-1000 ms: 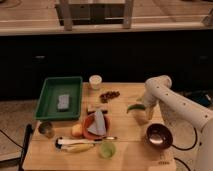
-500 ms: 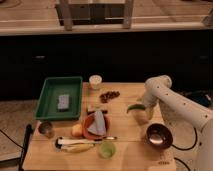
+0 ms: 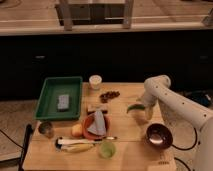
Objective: Place pepper in plastic cup
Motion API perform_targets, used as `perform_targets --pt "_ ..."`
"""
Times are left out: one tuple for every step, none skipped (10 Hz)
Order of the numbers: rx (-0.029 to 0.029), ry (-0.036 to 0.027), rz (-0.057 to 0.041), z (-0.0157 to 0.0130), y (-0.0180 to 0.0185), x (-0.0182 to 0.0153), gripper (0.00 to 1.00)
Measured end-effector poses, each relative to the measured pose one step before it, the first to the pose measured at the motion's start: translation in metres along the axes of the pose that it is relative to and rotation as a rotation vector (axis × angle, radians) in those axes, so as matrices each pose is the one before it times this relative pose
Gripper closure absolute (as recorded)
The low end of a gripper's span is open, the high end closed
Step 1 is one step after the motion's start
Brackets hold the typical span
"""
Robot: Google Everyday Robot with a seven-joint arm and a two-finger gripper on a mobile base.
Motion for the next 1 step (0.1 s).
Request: perform_targets --pt "-0.00388 0.00471 -0.00059 0.00134 0.00104 -0.0006 0.34"
